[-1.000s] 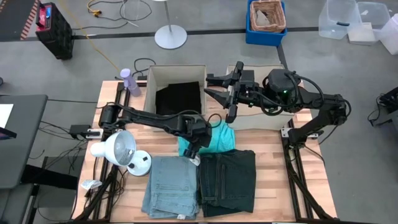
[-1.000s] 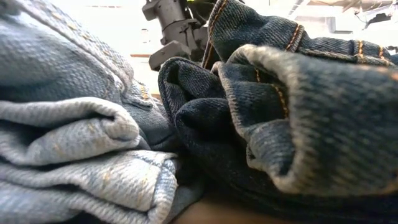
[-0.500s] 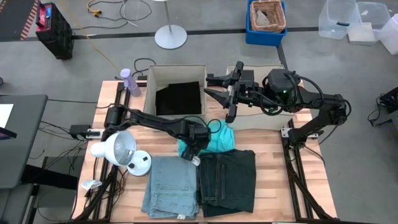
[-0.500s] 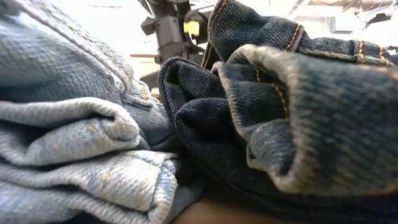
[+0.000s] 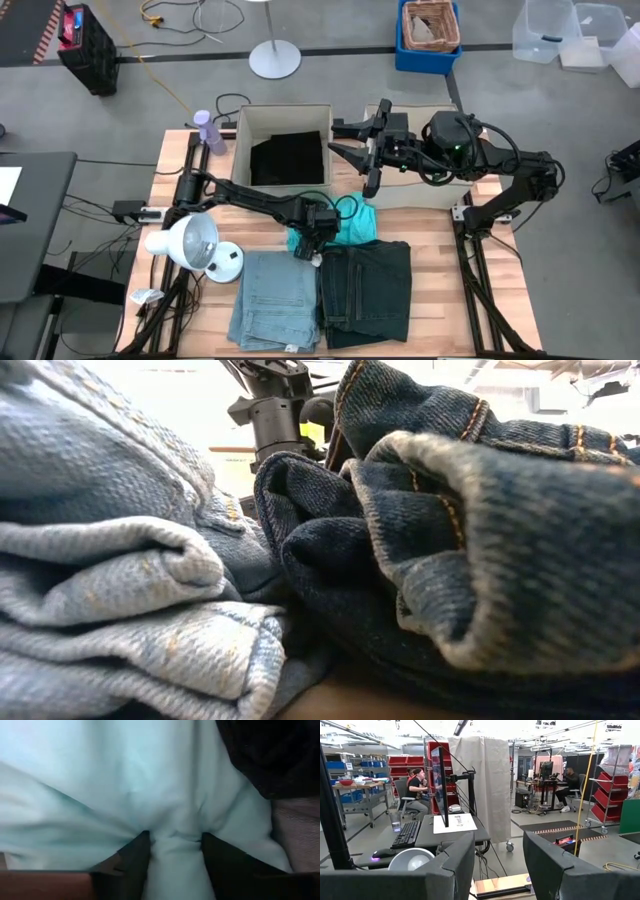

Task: Sort clothes
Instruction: Put the light blue pants into the right laundry organizer

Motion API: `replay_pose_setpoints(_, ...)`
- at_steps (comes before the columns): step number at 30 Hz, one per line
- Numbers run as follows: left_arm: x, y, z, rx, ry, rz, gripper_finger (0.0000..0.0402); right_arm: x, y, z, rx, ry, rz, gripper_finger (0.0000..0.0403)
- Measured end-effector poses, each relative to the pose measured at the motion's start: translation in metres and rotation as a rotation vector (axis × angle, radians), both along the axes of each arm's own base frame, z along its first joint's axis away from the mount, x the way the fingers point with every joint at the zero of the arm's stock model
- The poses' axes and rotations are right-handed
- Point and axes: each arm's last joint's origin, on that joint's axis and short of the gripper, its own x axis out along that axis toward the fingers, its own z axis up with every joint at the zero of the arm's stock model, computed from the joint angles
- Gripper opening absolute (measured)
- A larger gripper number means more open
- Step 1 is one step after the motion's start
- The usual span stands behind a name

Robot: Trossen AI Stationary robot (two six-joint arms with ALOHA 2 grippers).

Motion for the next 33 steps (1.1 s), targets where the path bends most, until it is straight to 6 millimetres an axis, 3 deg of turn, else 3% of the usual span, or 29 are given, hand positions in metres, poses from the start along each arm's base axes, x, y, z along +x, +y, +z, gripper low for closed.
replay_pose_setpoints(8,-0.001,0.003,-0.001,-0.027,0.015,0.002,0.0017,0.0,0.0,0.0,0.0,0.0,0.0,0.0179)
replay_pose_setpoints(15,0.002,-0.002,0.013,-0.008,0.047,-0.02,0.0005,0.0,0.0,0.0,0.0,-0.001,0.0,0.0179)
replay_pose_setpoints(27,0.034,-0.021,0.129,0.078,-0.23,-0.136,0.0005,0.0,0.002,0.001,-0.003,-0.011,0.007,0.0179)
replay_pose_setpoints(33,0.036,-0.026,0.184,0.102,-0.398,-0.181,0.0005,-0.022,0.01,0.018,-0.051,-0.097,0.031,0.0179)
